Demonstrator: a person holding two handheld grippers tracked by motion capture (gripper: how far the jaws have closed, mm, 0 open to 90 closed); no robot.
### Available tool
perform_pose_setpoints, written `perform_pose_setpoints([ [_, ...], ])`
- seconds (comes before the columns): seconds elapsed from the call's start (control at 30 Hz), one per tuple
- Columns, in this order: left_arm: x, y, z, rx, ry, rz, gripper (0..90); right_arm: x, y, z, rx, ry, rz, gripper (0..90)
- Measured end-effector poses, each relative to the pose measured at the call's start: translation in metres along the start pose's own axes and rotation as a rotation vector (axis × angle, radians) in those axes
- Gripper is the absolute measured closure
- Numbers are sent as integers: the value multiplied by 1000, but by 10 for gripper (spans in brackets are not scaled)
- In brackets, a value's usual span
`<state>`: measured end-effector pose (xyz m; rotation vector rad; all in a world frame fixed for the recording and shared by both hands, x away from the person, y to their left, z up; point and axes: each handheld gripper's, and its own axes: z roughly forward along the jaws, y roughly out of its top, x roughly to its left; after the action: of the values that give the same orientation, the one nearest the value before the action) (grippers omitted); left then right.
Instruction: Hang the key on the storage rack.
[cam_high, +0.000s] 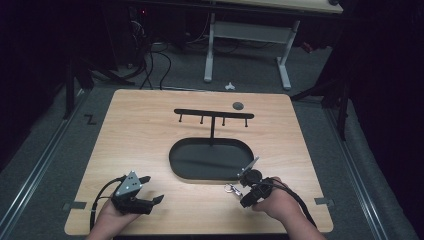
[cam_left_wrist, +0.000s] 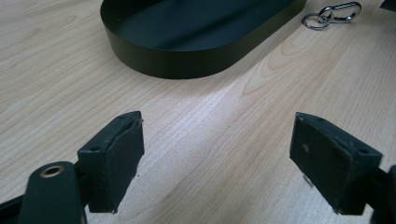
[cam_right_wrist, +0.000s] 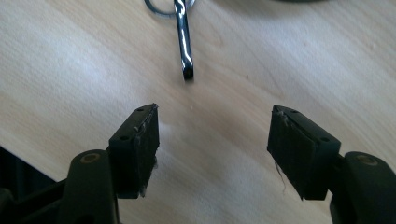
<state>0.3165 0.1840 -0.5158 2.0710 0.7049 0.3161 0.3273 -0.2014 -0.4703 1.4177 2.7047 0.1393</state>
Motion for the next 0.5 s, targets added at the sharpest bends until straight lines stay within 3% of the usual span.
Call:
perform_pose_setpoints([
  [0.13, 0, 0, -1, 0, -2, 0, 182, 5, 7, 2, 1, 2, -3, 364],
  [0.23, 0, 0, 0, -1, -4, -1, 183, 8, 15, 5, -9, -11, -55, 371],
  [0.27, 0, 0, 0, -1, -4, -1, 183, 10, 17, 6, -4, -10, -40, 383],
  [0.5, 1, 0, 0, 3, -3, -1, 185, 10, 31, 14, 17, 15, -65, 511],
])
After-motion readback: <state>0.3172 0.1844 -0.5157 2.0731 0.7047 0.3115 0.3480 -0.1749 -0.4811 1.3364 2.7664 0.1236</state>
